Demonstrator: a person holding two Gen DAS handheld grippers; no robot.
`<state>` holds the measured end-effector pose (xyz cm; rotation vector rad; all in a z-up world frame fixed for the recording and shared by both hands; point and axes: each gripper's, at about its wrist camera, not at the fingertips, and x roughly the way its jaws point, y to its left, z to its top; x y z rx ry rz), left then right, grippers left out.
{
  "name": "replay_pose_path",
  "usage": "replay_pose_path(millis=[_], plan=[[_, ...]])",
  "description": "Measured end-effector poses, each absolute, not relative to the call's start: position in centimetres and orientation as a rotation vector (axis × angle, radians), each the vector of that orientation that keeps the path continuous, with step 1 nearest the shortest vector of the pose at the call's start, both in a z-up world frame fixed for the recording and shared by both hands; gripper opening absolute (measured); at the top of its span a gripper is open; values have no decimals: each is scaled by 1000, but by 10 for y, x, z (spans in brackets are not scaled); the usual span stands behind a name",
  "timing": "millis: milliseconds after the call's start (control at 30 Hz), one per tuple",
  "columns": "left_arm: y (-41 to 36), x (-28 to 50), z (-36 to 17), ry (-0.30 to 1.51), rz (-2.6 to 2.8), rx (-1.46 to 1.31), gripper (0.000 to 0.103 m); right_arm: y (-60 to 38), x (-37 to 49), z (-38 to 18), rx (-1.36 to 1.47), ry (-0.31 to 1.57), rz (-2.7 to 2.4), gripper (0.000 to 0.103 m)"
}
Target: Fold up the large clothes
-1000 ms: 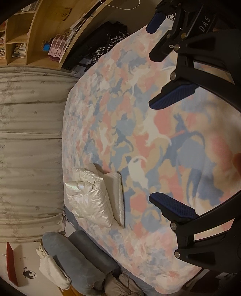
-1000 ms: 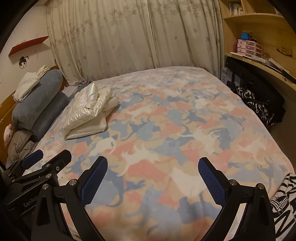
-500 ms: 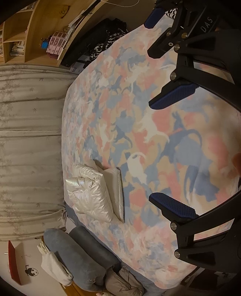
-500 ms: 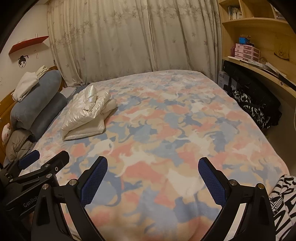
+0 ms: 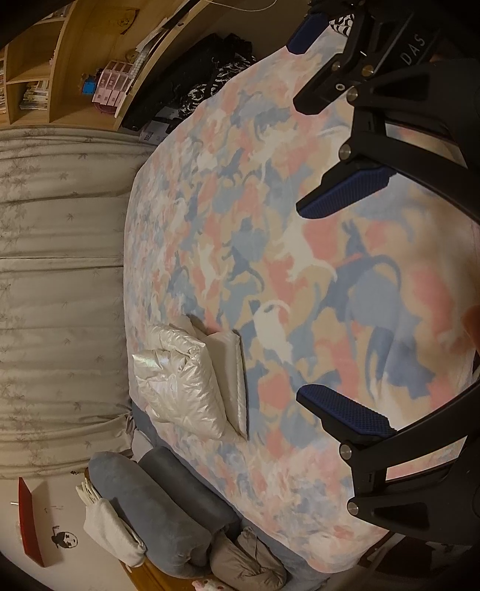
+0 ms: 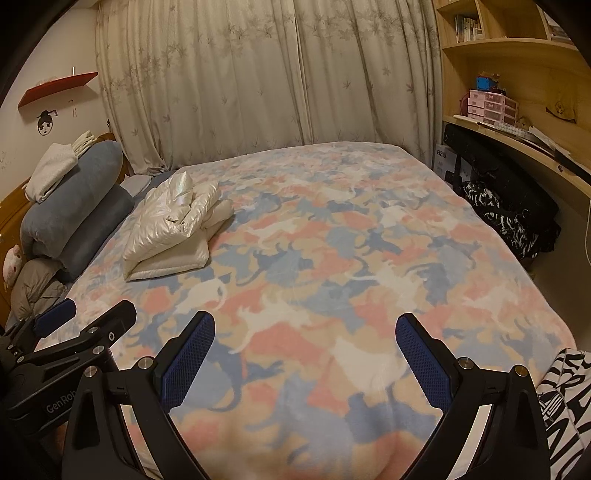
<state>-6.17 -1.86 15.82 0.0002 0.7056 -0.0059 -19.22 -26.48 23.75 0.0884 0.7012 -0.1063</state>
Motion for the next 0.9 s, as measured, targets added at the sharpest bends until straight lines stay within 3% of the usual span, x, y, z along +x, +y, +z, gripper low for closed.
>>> replay_pose_path(millis=[900], plan=[[-17,-66,156,718,6,2,91,-266,-192,238,87,702,-107,99]])
